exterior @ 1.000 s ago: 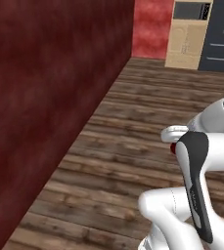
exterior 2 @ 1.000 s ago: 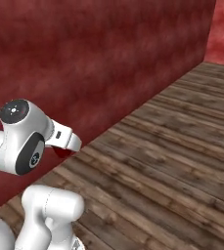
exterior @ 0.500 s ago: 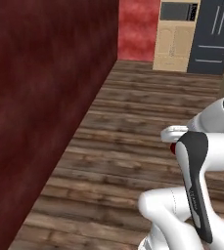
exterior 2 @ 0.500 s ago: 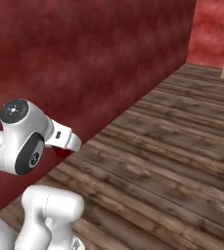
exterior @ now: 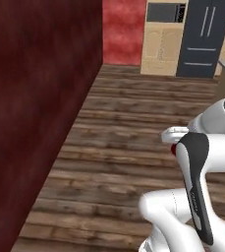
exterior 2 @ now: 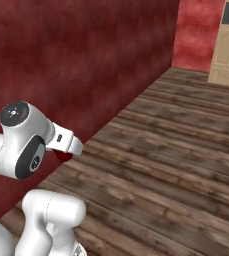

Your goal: Four empty soda cans are scattered around the kitchen. Gather all the cans and cluster them next to the stove for recycling.

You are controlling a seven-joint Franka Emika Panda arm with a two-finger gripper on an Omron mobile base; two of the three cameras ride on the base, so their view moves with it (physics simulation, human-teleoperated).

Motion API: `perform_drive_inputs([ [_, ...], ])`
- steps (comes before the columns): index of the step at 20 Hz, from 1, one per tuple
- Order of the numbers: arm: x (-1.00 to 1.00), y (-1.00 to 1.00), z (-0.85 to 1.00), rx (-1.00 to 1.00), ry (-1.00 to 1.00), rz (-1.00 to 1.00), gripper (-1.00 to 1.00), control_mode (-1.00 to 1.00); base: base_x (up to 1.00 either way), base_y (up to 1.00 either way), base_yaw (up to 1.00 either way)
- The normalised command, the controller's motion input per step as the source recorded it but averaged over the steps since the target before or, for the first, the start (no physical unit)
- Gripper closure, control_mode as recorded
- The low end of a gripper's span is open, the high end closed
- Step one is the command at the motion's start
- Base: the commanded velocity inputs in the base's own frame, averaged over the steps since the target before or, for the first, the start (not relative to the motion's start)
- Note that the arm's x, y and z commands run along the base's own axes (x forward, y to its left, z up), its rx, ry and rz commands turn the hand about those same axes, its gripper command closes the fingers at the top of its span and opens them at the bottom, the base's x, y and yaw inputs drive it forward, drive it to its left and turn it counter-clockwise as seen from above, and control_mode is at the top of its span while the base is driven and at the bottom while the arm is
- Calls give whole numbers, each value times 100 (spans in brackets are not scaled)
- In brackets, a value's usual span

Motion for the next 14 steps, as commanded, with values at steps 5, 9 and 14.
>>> perform_drive_inputs([
  [5, 0, 0, 0, 0, 0, 0, 100, 100, 98, 0, -21],
  [9, 0, 0, 0, 0, 0, 0, 100, 100, 95, -1, -22],
  [14, 0, 0, 0, 0, 0, 0, 100, 100, 93, 0, -22],
])
